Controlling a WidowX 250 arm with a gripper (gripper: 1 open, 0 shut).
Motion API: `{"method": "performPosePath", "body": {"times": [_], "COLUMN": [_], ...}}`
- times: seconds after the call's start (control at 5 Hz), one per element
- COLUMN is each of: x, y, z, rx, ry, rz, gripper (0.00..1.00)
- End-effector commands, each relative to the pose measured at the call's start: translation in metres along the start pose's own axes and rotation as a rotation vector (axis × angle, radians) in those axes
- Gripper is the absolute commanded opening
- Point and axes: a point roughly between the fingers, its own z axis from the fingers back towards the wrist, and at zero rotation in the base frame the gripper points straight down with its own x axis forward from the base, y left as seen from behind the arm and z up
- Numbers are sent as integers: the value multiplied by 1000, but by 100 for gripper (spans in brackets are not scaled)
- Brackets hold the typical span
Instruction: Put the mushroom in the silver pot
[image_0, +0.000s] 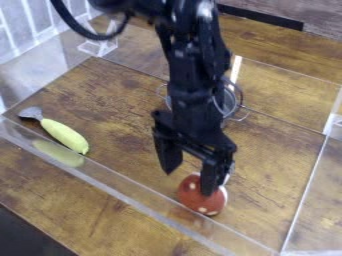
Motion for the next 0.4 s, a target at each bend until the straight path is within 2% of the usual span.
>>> {"method": "performPosePath", "body": {"times": [0.0, 0.2], "x": [15, 25], "y": [5, 8], "z": [3, 1], "rx": [-13, -27], "ry": [-61, -81], "rz": [-32, -69], "gripper": [100, 100]}}
